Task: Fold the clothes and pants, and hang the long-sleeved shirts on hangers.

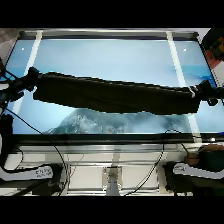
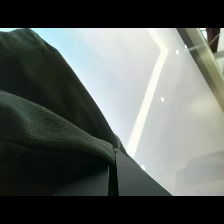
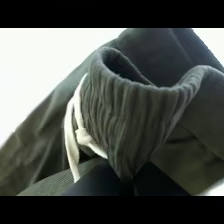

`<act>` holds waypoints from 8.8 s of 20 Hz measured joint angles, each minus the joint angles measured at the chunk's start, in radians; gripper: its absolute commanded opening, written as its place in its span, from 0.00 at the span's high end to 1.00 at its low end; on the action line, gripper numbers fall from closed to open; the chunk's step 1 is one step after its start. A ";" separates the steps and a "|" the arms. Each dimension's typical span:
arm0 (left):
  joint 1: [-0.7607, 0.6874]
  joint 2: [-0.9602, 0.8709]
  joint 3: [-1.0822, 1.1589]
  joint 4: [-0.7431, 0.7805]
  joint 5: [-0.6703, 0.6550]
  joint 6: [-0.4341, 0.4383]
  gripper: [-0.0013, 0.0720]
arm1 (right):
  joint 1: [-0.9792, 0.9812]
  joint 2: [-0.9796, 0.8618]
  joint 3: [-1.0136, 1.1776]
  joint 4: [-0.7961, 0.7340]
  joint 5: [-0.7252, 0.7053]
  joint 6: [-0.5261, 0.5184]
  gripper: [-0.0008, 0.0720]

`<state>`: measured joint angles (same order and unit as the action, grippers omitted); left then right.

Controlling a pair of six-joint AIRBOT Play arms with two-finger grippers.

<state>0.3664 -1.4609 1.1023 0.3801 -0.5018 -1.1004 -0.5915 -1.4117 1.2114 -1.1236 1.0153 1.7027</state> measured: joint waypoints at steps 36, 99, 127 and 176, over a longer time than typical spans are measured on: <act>-0.231 0.082 0.167 0.002 -0.444 0.252 0.96 | -0.356 -0.346 0.423 0.526 0.518 -0.477 0.35; -1.048 -0.309 0.276 -0.142 -0.082 0.125 0.49 | -0.031 -0.624 0.691 0.358 0.581 -0.412 0.96; -1.017 -0.596 0.565 0.124 -0.147 -0.232 0.97 | 0.215 -0.474 0.691 0.526 0.573 -0.348 0.96; -0.249 0.107 0.499 0.738 -0.660 -0.265 0.97 | 0.512 -0.350 0.433 0.482 0.341 -0.389 0.96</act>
<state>0.1177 -1.3537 1.6012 1.1183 -1.1614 -1.3655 -0.0792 -1.7618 1.6444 -0.6418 1.3567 1.3132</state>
